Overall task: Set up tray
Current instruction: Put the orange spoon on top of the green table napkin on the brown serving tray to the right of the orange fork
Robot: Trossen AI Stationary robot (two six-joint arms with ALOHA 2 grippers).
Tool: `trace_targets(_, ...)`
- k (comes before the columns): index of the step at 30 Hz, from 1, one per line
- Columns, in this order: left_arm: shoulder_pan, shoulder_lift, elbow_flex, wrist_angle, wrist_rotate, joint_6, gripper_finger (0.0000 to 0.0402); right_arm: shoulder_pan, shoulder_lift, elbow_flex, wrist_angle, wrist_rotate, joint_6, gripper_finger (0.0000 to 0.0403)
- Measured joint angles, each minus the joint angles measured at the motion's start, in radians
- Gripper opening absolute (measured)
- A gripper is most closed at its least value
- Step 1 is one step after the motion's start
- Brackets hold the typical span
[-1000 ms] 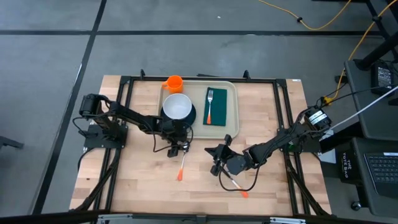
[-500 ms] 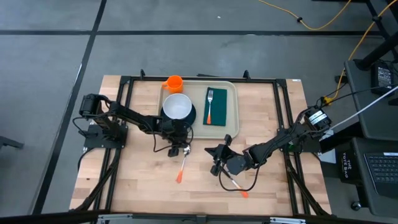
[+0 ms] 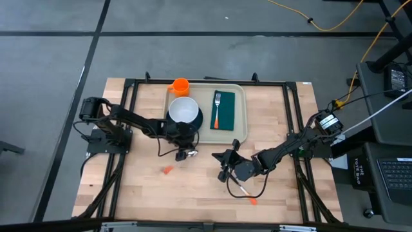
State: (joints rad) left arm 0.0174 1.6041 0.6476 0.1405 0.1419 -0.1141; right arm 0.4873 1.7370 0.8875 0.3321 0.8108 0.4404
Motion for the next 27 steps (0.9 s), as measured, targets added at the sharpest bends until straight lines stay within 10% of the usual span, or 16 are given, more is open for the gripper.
trace_targets(11,-0.001,-0.270,0.000,0.015,-0.022,0.015,0.0002,0.000,0.000,0.000,0.000,0.000,0.000,0.0005)
trace_targets(27,0.000,-0.544,-0.003,0.220,-0.420,0.222,0.0002,-0.004,0.000,0.023,0.015,0.267,-0.055,0.0005)
